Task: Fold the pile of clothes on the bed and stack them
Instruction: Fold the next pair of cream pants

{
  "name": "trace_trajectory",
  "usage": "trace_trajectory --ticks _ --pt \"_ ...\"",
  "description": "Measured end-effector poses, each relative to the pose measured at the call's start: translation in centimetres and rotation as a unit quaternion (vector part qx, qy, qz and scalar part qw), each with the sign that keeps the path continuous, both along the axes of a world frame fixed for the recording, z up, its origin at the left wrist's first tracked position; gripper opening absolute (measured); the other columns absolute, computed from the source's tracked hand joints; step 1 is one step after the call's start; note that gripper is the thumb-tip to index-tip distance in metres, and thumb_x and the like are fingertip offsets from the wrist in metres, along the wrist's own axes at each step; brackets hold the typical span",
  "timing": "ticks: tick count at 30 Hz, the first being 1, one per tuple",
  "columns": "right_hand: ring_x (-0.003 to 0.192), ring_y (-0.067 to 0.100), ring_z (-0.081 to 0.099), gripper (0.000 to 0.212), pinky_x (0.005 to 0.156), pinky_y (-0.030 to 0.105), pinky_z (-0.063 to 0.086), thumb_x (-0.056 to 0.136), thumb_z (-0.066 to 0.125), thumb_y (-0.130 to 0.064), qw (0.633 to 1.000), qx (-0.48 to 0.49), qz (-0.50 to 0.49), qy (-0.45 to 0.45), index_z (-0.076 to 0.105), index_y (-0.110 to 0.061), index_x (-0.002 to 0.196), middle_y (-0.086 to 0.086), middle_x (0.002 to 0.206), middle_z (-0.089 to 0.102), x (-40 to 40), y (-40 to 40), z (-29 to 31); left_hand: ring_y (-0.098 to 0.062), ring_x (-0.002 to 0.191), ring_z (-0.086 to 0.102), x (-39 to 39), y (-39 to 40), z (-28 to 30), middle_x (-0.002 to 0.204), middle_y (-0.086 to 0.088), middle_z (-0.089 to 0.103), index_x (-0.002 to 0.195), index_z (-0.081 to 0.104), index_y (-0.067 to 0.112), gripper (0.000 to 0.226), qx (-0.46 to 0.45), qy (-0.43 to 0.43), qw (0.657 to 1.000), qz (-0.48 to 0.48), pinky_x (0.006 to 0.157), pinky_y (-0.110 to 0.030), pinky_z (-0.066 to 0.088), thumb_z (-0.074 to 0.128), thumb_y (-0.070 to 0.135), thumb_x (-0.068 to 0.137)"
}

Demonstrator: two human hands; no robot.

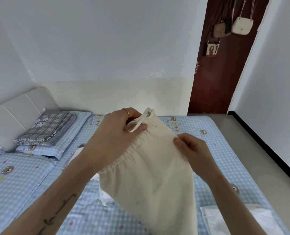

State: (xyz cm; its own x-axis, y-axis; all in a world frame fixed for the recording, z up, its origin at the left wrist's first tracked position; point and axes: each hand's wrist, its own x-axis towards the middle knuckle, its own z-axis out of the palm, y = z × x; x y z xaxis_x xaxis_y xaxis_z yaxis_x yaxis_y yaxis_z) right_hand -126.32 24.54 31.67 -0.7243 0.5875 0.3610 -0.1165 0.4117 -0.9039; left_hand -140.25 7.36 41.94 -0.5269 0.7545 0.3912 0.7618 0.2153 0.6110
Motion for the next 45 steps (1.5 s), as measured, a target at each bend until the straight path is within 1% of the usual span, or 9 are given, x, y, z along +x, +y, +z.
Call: trace_trajectory --ticks 9,12,16,19,21,24,34,41,45 --pt "0.052 0.001 0.048 0.021 0.049 0.012 0.037 0.093 0.055 -0.038 0.972 0.074 0.143 -0.171 0.066 -0.029 0.078 -0.013 0.063 0.059 -6.8 -1.4 -1.1 0.003 0.068 0.065 -5.0 -6.3 -9.2 0.075 0.018 0.071 0.079 0.069 0.029 0.006 0.071 -0.202 0.971 0.103 0.056 -0.008 0.044 0.066 0.026 0.084" --pt "0.052 0.002 0.044 0.026 0.050 0.015 0.035 0.093 0.053 -0.040 0.942 0.090 0.195 -0.258 0.063 -0.027 0.074 -0.010 0.060 0.052 -12.0 -3.5 -5.6 -0.006 0.066 0.067 -8.0 -9.6 -15.1 0.075 0.005 0.073 0.079 0.069 0.022 0.007 0.050 -0.268 0.950 0.154 0.059 -0.025 0.051 0.066 0.021 0.085" --pt "0.050 0.001 0.037 0.034 0.050 0.015 0.031 0.093 0.055 -0.036 0.907 0.067 0.251 -0.332 0.051 -0.029 0.060 -0.015 0.053 0.044 -18.9 -8.0 -13.5 -0.007 0.054 0.056 -12.1 -15.0 -23.3 0.064 -0.006 0.065 0.076 0.067 0.016 0.010 0.017 -0.337 0.919 0.205 0.051 -0.020 0.041 0.066 0.017 0.086" --pt "0.049 0.004 0.034 0.037 0.049 0.017 0.028 0.092 0.056 -0.031 0.884 0.035 0.275 -0.375 0.045 -0.022 0.057 -0.011 0.052 0.040 -23.6 -11.7 -19.7 -0.015 0.061 0.054 -15.3 -18.9 -29.3 0.071 -0.017 0.063 0.080 0.064 0.007 0.013 -0.014 -0.385 0.890 0.242 0.058 -0.029 0.038 0.065 0.018 0.087" --pt "0.050 0.007 0.035 0.035 0.051 0.022 0.029 0.091 0.055 -0.029 0.872 0.024 0.286 -0.396 0.046 -0.015 0.060 -0.007 0.054 0.040 -26.6 -14.2 -23.3 -0.015 0.065 0.060 -17.3 -21.1 -32.7 0.073 -0.010 0.066 0.081 0.065 0.013 0.007 -0.023 -0.405 0.872 0.274 0.059 -0.025 0.041 0.064 0.016 0.087" --pt "0.050 0.003 0.040 0.034 0.053 0.019 0.031 0.090 0.056 -0.031 0.854 0.027 0.302 -0.423 0.050 -0.027 0.057 -0.010 0.053 0.046 -31.7 -18.4 -28.8 -0.006 0.068 0.062 -20.8 -24.7 -37.9 0.074 -0.003 0.068 0.081 0.064 0.019 0.008 -0.033 -0.431 0.844 0.318 0.058 -0.017 0.042 0.065 0.014 0.087" --pt "0.090 0.016 0.060 0.018 0.083 0.030 0.045 0.096 0.048 -0.019 0.850 0.090 0.282 -0.437 0.065 -0.014 0.100 -0.001 0.096 0.067 -46.6 -31.6 -49.9 -0.023 0.069 0.060 -34.2 -35.5 -57.4 0.074 -0.006 0.066 0.084 0.064 0.013 0.002 -0.091 -0.450 0.770 0.444 0.060 -0.029 0.042 0.064 0.012 0.086" --pt "0.115 0.018 0.050 0.034 0.093 0.032 0.036 0.091 0.052 -0.022 0.822 0.231 0.277 -0.441 0.054 -0.021 0.125 -0.003 0.120 0.056 -45.5 -33.0 -59.3 -0.030 0.073 0.059 -39.2 -41.8 -66.1 0.068 -0.005 0.060 0.082 0.060 0.008 0.009 -0.175 -0.410 0.726 0.523 0.054 -0.030 0.035 0.062 0.014 0.088" --pt "0.114 0.020 0.058 0.042 0.094 0.034 0.046 0.081 0.069 -0.018 0.824 0.276 0.227 -0.439 0.060 -0.014 0.122 -0.001 0.126 0.059 -42.7 -29.9 -59.4 -0.039 0.102 0.053 -39.1 -41.0 -67.4 0.112 -0.023 0.060 0.112 0.057 -0.002 0.034 -0.289 -0.279 0.730 0.553 0.081 -0.044 0.041 0.067 0.006 0.081"
